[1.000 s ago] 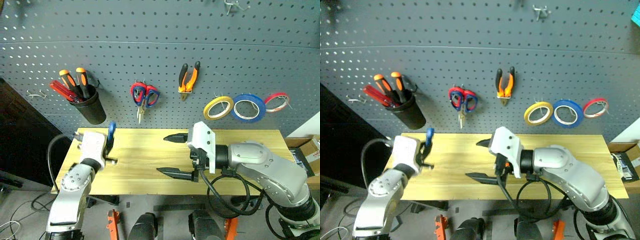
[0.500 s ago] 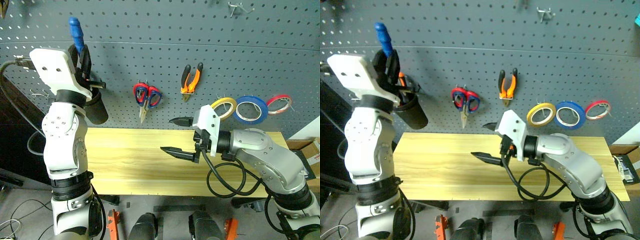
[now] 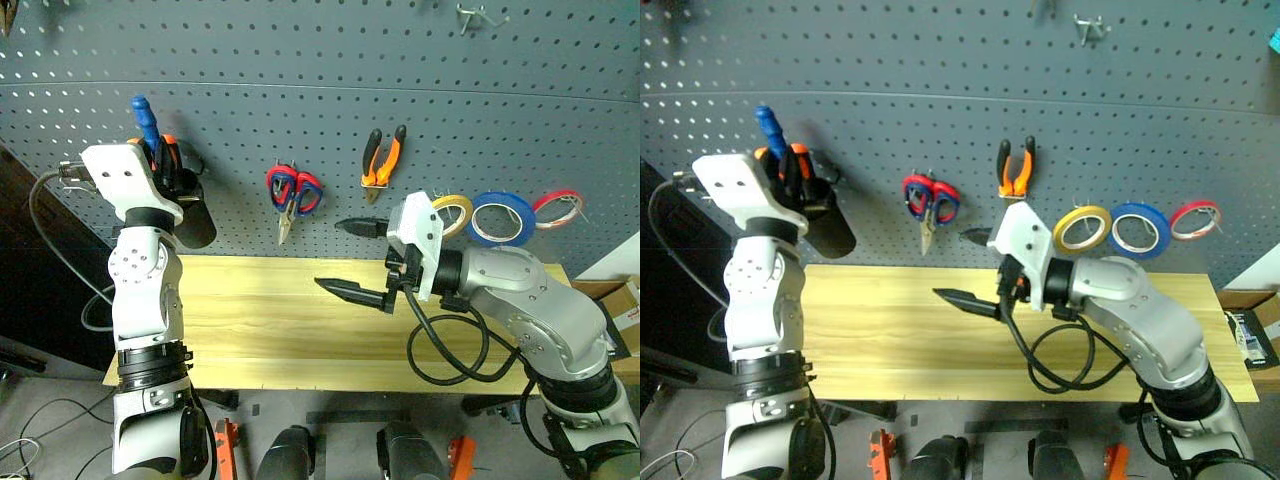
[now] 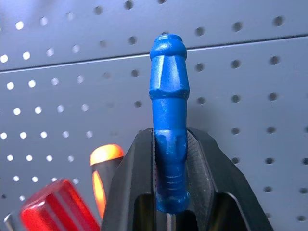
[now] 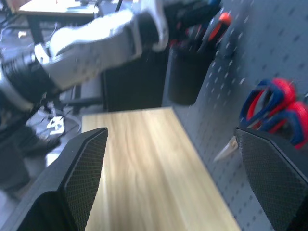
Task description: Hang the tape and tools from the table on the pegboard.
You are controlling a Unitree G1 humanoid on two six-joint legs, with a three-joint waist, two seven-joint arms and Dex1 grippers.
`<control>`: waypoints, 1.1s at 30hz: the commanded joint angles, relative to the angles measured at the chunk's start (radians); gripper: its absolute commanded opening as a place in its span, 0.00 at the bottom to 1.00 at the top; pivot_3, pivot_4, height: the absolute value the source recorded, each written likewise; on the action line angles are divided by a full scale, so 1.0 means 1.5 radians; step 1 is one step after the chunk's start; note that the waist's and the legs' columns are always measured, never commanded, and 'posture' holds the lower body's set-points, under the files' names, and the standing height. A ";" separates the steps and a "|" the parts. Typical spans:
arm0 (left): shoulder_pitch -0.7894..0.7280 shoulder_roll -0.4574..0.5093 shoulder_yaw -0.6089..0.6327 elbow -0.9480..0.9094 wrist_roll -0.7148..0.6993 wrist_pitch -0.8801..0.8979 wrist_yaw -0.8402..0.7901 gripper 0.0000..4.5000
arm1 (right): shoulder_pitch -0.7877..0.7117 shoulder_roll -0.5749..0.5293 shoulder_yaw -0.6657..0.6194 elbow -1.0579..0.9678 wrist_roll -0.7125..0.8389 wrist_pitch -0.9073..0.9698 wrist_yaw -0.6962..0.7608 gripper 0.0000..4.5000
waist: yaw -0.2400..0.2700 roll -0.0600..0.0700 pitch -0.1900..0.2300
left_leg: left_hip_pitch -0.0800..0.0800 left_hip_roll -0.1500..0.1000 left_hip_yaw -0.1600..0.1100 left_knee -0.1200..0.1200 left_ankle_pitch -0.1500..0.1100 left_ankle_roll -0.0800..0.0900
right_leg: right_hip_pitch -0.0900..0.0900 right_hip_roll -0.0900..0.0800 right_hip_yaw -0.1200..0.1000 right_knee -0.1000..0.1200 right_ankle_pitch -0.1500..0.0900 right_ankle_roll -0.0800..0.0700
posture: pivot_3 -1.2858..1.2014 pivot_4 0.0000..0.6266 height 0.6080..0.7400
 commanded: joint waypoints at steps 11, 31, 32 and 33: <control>0.009 0.001 -0.012 -0.147 -0.014 -0.004 -0.003 0.90 | 0.007 -0.030 -0.044 -0.025 0.011 -0.007 0.002 1.00 | -0.011 -0.006 -0.005 | 0.000 0.000 0.000 0.000 0.000 0.000 | 0.000 0.000 0.000 0.001 0.000 0.000 | 0.48 0.16 1.00; 0.327 0.027 -0.123 -0.253 -0.008 0.203 -0.117 0.90 | 0.306 0.014 -0.086 0.094 -0.129 -0.140 -0.156 1.00 | 0.010 0.001 -0.062 | 0.018 0.008 0.003 0.000 0.000 0.001 | 0.018 0.009 0.000 -0.001 0.002 -0.003 | 0.50 0.03 1.00; 0.324 0.027 -0.125 -0.235 -0.005 0.195 -0.121 0.90 | 0.320 0.029 -0.089 0.126 -0.158 -0.169 -0.181 1.00 | 0.008 0.002 -0.065 | 0.020 0.009 0.004 0.000 0.000 0.000 | 0.020 0.010 0.001 -0.002 0.002 -0.003 | 0.50 0.03 1.00; 0.319 0.027 -0.127 -0.209 -0.001 0.186 -0.126 0.90 | 0.335 0.047 -0.100 0.173 -0.185 -0.199 -0.214 1.00 | 0.008 0.002 -0.065 | 0.022 0.010 0.005 0.000 0.000 0.000 | 0.021 0.010 0.002 -0.001 0.002 -0.003 | 0.50 0.02 1.00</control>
